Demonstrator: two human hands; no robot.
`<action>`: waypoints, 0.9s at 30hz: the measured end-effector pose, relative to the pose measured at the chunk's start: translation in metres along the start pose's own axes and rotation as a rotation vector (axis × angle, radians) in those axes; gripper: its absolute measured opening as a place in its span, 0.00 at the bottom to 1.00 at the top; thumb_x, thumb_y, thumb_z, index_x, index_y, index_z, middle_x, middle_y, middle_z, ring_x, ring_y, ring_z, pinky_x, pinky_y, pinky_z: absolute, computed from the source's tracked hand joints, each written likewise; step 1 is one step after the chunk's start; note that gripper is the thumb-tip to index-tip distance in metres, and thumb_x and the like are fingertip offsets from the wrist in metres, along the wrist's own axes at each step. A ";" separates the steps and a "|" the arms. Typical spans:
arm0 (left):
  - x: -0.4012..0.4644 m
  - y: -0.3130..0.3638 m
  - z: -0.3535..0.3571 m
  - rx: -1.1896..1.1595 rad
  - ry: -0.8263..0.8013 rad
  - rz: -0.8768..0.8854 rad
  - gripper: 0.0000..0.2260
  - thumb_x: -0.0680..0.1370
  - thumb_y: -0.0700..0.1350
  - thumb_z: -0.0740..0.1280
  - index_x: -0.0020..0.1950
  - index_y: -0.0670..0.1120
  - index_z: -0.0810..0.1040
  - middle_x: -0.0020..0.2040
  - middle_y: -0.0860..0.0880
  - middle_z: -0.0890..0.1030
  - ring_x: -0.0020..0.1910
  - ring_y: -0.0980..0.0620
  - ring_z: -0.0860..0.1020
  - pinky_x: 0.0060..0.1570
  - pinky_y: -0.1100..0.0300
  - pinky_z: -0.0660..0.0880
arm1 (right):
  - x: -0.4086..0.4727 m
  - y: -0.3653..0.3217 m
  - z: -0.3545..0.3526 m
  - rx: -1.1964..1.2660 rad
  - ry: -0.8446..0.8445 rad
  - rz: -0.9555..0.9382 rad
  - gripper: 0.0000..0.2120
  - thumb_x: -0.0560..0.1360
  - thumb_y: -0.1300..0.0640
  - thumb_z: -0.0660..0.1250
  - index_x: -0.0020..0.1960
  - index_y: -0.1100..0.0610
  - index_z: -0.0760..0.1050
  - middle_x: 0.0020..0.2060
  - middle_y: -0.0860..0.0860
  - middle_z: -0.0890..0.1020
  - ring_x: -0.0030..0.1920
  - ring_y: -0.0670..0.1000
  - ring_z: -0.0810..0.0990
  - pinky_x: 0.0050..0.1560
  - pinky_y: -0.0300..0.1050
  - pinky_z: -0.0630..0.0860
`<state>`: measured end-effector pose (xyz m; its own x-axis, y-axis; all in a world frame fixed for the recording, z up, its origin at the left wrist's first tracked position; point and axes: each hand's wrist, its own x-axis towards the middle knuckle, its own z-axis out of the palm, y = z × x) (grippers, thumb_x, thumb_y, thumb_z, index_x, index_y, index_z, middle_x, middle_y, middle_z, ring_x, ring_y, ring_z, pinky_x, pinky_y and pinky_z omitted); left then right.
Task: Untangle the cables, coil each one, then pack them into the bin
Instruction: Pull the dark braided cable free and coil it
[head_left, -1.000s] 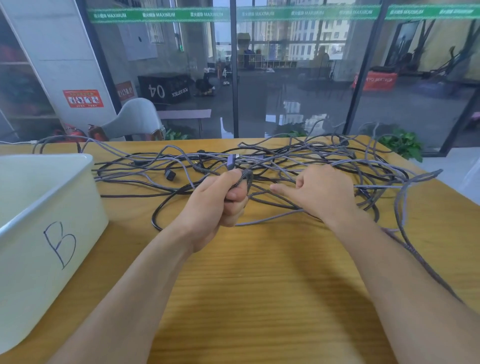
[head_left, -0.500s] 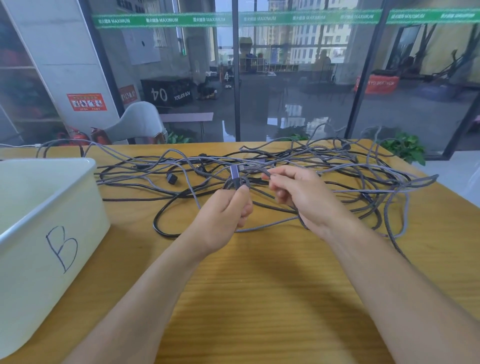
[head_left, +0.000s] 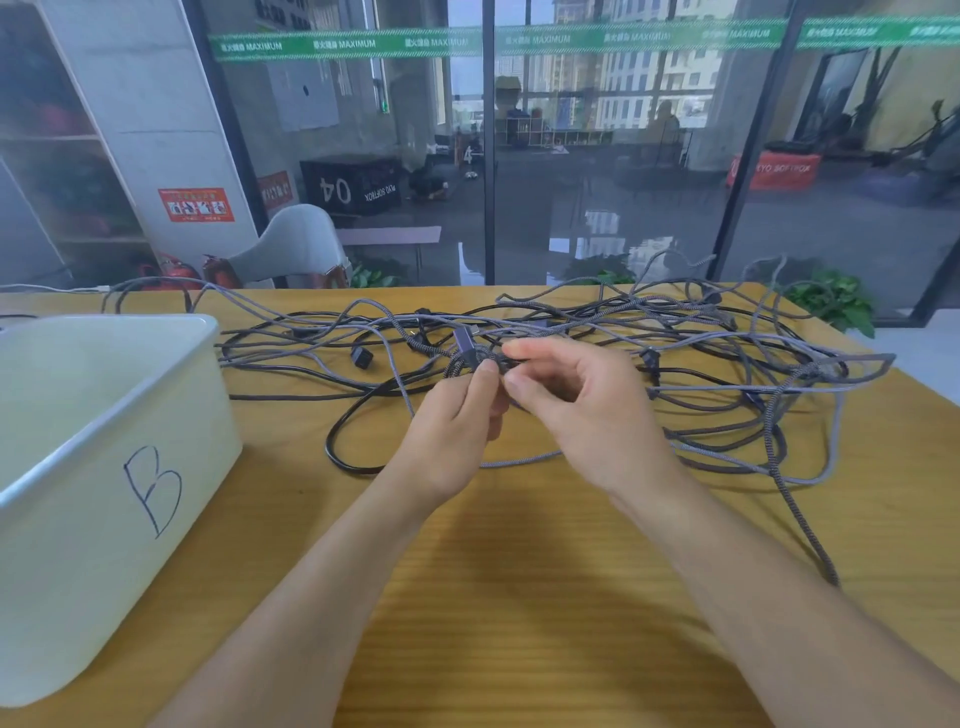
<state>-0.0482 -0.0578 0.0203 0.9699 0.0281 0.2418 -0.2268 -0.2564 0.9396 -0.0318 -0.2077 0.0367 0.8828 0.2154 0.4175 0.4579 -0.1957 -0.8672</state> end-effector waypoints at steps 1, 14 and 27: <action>0.000 0.001 -0.001 -0.033 0.010 -0.008 0.22 0.89 0.47 0.51 0.34 0.48 0.61 0.29 0.55 0.60 0.29 0.55 0.59 0.29 0.64 0.58 | -0.001 0.000 0.004 0.030 -0.005 -0.002 0.12 0.81 0.65 0.68 0.60 0.52 0.83 0.45 0.46 0.88 0.50 0.45 0.87 0.59 0.50 0.82; 0.004 0.001 -0.015 -0.136 0.172 -0.010 0.21 0.88 0.49 0.57 0.35 0.50 0.62 0.29 0.54 0.62 0.28 0.55 0.59 0.29 0.63 0.60 | -0.002 -0.013 -0.007 0.227 -0.379 0.338 0.10 0.87 0.54 0.60 0.57 0.60 0.75 0.46 0.54 0.80 0.40 0.57 0.87 0.47 0.49 0.85; 0.001 0.006 -0.018 -0.305 0.137 -0.027 0.21 0.87 0.54 0.58 0.35 0.49 0.68 0.32 0.49 0.62 0.30 0.50 0.61 0.31 0.62 0.63 | -0.005 -0.011 -0.006 0.321 -0.703 0.365 0.15 0.87 0.49 0.57 0.51 0.56 0.77 0.32 0.49 0.66 0.29 0.49 0.67 0.30 0.44 0.74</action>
<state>-0.0501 -0.0415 0.0304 0.9596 0.1662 0.2269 -0.2374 0.0467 0.9703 -0.0408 -0.2119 0.0459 0.6503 0.7558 -0.0768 0.0116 -0.1110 -0.9938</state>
